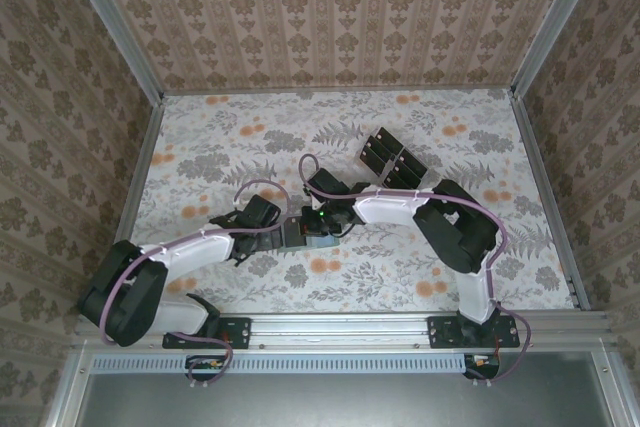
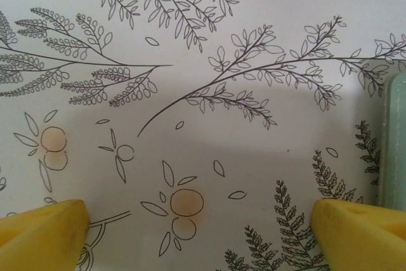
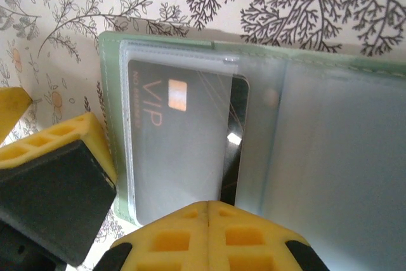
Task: Put the credit cards into the card holder
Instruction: Insert the credit card into the card slot.
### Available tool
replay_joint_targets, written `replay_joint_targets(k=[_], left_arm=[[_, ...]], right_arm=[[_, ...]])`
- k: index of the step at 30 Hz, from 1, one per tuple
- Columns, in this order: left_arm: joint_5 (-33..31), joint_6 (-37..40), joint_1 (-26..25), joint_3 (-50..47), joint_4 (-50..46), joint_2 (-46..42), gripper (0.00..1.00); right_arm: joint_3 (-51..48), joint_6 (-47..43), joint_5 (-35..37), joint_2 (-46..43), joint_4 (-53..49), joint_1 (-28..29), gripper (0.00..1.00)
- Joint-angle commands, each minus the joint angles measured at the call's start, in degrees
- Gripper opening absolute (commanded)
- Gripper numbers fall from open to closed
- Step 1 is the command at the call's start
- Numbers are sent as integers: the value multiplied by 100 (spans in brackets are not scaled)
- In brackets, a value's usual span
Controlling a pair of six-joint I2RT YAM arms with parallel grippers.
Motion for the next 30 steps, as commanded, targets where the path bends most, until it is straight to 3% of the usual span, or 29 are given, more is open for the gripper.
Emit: replay_joint_targets(k=[1, 8, 10, 30], left_arm=[[-49, -7, -26, 138, -375, -291, 100], [70, 45, -26, 177, -661, -900, 100], [167, 22, -39, 194, -663, -958, 100], [42, -229, -555, 601, -501, -327, 100]], right_arm=[[137, -311, 237, -585, -436, -75, 8], [339, -917, 676, -687, -1106, -268, 33], [435, -1082, 776, -609, -1248, -300, 36], [526, -1419, 727, 236, -1247, -552, 37]])
